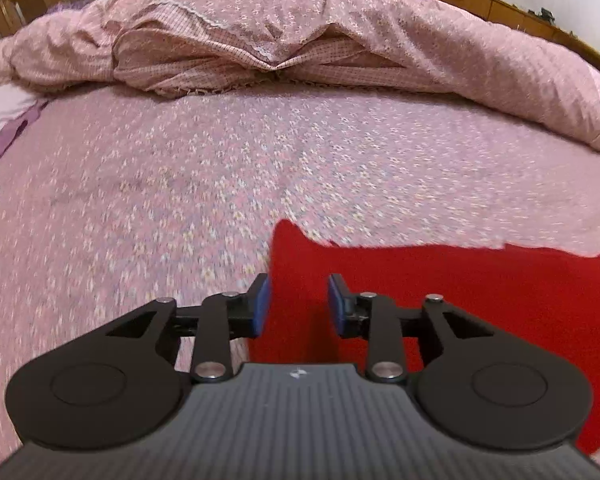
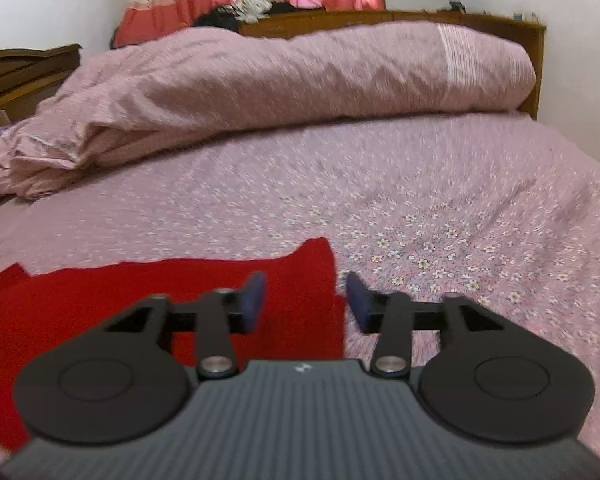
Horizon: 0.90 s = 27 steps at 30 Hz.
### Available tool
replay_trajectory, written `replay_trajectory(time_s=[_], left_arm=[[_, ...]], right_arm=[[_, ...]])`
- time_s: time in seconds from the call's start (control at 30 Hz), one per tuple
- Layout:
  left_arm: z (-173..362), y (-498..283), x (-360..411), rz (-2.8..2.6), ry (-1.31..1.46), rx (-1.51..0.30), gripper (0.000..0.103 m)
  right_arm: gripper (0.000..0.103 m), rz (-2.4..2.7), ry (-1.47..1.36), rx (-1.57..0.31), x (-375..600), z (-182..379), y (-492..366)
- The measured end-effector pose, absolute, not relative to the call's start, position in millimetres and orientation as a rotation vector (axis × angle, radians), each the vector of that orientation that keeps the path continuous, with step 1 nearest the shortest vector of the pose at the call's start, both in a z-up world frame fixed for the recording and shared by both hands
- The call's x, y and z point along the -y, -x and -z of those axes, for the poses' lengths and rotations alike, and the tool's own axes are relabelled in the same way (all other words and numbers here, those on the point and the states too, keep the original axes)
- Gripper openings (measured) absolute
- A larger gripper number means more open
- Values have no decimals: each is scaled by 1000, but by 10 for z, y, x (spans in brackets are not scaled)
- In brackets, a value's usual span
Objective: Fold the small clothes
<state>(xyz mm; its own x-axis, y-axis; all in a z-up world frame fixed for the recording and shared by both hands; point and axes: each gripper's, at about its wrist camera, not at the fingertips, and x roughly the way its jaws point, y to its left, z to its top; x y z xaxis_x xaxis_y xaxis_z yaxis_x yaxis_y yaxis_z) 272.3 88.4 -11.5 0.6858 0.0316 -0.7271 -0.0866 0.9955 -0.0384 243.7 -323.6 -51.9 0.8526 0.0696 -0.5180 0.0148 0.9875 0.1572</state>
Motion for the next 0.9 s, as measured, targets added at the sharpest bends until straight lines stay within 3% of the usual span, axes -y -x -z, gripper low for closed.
replay_trajectory(time_s=[0.4,0.6,0.73,0.8,0.9], left_arm=[[33,-1770,-733,-98,82,-834,53],[182,-1541,-764,-129,67,-860,56],[282,-1478,-809,-142,81,-857,64],[302,-1474,-821,-149,88,-855,67],[320,-1481,-805,-154,68,-850,70]], right_arm=[[54,-48,-167,-561,3041,481,-1725],[54,31,-240,-647,3117,671,-1655],[54,64,-312,-663,3165,783,-1612],[69,81,-354,-667,3199,832,-1578],[78,102,-466,-706,3288,947,-1555]])
